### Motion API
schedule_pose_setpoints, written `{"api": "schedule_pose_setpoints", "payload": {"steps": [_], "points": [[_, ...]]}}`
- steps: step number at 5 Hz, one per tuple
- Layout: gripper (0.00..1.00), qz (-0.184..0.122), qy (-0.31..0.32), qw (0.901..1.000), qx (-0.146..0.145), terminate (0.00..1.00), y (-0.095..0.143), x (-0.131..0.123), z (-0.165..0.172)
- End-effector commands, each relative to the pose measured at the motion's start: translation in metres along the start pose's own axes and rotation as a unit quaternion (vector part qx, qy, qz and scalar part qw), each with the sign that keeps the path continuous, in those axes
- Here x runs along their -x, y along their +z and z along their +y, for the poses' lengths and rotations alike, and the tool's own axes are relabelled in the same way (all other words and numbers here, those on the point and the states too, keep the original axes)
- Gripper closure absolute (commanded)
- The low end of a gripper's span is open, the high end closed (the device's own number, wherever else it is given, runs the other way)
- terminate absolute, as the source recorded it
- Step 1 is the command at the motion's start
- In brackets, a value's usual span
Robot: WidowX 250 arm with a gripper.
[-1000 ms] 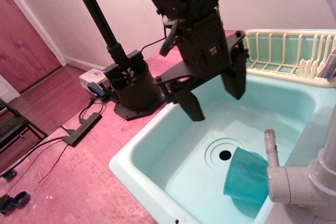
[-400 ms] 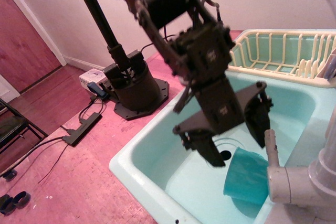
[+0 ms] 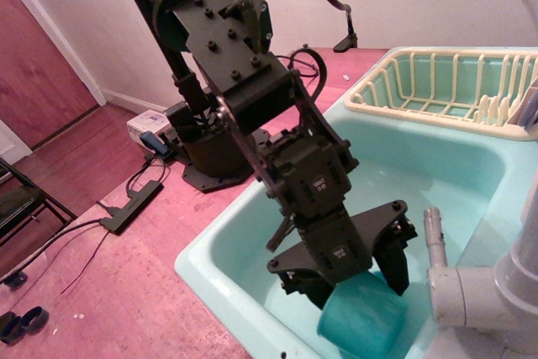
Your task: Flip cup upright
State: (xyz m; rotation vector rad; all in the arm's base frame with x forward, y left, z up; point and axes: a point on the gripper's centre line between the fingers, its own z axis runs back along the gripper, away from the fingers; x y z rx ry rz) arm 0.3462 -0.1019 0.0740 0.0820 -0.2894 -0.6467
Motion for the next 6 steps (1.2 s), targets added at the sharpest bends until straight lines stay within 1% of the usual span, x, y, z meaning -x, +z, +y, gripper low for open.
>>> {"api": "schedule_pose_setpoints", "payload": {"steps": [1,2,3,4,5,6], "points": [[1.00,-0.014,0.046,0.9987,0.018,0.00,0.011,0.000,-0.004],[1.00,0.014,0.157,0.9847,0.074,0.00,0.027,0.012,-0.022],[1.00,0.043,0.287,0.9487,0.126,0.00,0.043,0.019,-0.050],[1.00,0.034,0.372,0.9159,0.147,0.00,0.060,0.017,-0.073],[1.00,0.059,0.412,0.8925,0.173,0.00,0.075,0.017,-0.081],[1.00,0.058,0.462,0.8676,0.173,0.00,0.090,0.021,-0.084]]}}
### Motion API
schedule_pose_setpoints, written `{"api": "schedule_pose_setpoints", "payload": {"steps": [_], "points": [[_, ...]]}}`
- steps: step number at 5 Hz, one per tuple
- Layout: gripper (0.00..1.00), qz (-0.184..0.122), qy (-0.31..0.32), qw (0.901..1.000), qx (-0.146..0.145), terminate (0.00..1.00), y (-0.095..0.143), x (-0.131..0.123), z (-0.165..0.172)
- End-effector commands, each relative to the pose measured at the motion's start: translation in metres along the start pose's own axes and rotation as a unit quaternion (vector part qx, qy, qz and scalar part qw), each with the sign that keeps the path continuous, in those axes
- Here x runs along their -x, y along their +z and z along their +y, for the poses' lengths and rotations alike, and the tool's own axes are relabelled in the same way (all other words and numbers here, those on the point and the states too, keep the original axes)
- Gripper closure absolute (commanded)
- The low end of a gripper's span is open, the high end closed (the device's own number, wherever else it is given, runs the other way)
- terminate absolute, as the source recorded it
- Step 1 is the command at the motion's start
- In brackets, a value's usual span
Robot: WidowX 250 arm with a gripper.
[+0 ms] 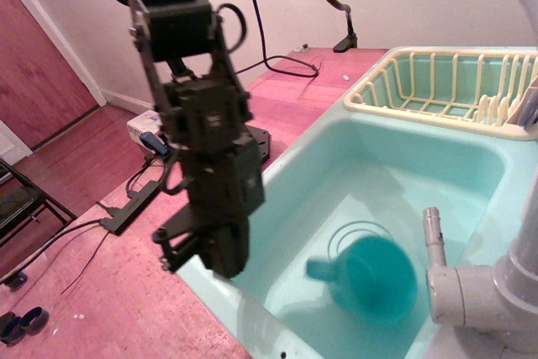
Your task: Flip cup upright
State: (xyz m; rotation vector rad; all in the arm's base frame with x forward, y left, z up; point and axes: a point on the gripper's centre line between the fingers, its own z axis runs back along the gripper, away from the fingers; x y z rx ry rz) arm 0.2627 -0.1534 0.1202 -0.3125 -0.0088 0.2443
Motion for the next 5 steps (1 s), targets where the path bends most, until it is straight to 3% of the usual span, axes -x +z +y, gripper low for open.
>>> {"api": "schedule_pose_setpoints", "payload": {"steps": [1,3,4,5], "points": [[0.00,-0.028,0.035,0.9987,0.024,0.00,0.025,0.011,-0.004],[0.00,-0.036,0.035,0.9986,0.019,0.00,0.020,0.023,-0.003],[0.00,-0.033,-0.018,0.9993,0.008,0.00,0.035,0.016,-0.002],[0.00,-0.033,-0.018,0.9993,0.008,0.00,0.035,0.016,-0.002]]}}
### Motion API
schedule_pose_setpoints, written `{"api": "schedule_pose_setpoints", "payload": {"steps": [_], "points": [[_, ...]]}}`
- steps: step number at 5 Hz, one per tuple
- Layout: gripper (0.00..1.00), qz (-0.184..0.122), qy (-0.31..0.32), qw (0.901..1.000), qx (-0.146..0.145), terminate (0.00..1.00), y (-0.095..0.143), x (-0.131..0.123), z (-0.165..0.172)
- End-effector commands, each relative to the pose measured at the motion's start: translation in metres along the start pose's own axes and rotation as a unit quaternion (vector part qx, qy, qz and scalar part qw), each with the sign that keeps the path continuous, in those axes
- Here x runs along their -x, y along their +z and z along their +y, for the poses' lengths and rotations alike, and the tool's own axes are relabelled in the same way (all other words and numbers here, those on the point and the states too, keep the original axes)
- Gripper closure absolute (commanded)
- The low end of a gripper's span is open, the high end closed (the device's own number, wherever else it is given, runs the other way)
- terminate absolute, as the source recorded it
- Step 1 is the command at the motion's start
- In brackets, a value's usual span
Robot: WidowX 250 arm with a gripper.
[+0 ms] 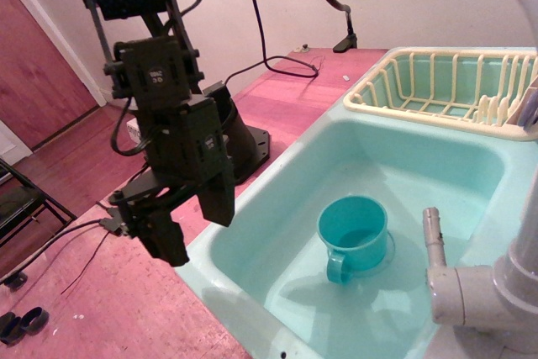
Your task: Flip cup upright
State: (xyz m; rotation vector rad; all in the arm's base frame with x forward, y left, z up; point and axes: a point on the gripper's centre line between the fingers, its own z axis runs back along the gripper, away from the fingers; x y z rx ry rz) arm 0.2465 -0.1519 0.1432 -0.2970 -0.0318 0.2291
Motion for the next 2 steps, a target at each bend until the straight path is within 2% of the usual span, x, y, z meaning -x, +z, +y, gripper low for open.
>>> {"api": "schedule_pose_setpoints", "payload": {"steps": [1,2], "points": [[0.00,-0.022,-0.008,0.9996,0.014,0.00,0.0121,0.0001,-0.0002],[0.00,-0.022,-0.008,0.9996,0.014,1.00,0.0121,0.0001,-0.0002]]}}
